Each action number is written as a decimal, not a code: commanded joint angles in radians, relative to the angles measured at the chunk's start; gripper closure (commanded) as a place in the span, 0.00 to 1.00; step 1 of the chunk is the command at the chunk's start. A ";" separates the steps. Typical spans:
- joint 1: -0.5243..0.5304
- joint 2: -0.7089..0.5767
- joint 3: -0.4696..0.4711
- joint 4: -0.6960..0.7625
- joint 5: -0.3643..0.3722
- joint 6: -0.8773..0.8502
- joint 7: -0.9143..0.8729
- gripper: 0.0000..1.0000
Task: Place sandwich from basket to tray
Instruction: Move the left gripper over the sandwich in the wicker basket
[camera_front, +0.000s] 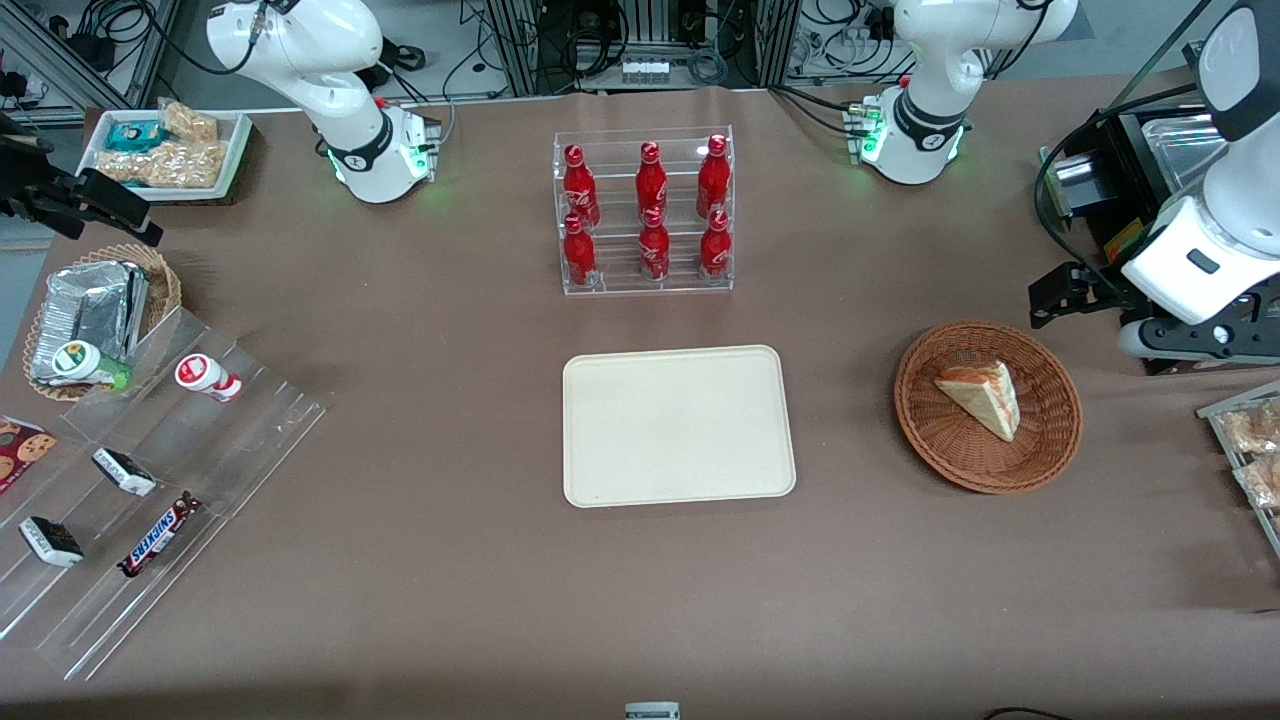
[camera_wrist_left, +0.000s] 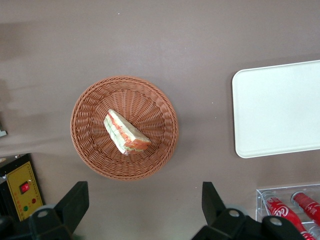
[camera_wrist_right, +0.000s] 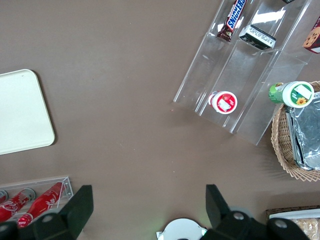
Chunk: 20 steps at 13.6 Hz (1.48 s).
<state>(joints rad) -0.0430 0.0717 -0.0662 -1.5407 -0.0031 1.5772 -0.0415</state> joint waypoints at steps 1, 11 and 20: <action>-0.005 -0.004 -0.001 0.005 0.011 -0.006 -0.031 0.00; -0.003 0.023 -0.001 -0.007 0.009 -0.011 -0.026 0.00; 0.018 0.023 0.016 -0.322 0.018 0.185 -0.031 0.00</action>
<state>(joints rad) -0.0336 0.1288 -0.0550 -1.7486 0.0033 1.6795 -0.0574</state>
